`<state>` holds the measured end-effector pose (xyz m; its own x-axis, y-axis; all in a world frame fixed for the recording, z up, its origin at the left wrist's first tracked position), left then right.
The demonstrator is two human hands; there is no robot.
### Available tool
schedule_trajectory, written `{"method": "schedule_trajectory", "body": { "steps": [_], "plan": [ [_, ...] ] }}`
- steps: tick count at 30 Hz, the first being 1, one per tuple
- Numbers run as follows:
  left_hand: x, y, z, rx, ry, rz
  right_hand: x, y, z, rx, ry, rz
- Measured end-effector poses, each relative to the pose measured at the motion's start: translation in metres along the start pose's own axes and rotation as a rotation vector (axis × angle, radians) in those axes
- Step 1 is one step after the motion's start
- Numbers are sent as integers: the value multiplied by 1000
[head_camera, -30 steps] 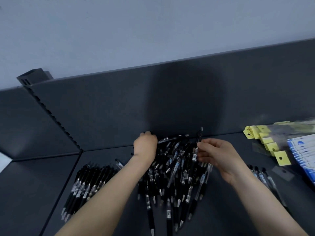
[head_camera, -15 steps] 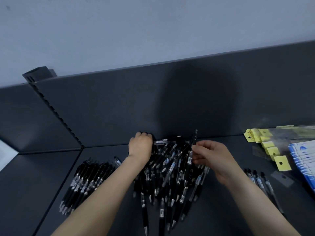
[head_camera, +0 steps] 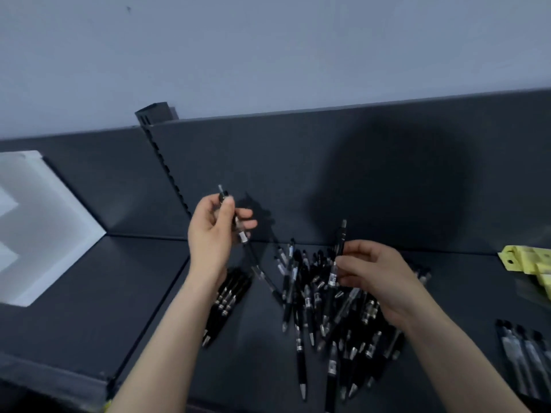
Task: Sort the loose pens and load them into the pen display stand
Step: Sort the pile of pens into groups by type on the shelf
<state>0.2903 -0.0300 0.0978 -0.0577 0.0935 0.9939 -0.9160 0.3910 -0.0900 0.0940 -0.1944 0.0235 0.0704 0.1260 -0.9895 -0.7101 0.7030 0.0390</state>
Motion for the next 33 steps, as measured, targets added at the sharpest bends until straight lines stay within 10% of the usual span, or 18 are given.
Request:
{"method": "schedule_trajectory", "body": {
  "steps": [9, 18, 33],
  "plan": [
    [-38, -10, -141, 196, -130, -246, 32, 9, 118, -144, 0, 98],
    [-89, -38, -188, -10, -758, -247, 78, 10, 178, -51, 178, 178],
    [-124, -48, -175, -267, -894, -212, 93, 2, 210, 156, 363, 129]
  ]
}}
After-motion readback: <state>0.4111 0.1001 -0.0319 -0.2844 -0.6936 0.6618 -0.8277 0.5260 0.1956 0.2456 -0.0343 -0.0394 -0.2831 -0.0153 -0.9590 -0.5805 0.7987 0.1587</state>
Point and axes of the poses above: each hand's wrist, its own y-axis away from the middle knuckle, its own z-axis out of the palm, x = y × z, the point moved 9 cm from there along -y, towards the middle knuckle, and after that the axes turned 8 degrees about -z, right-handed, at the moved point
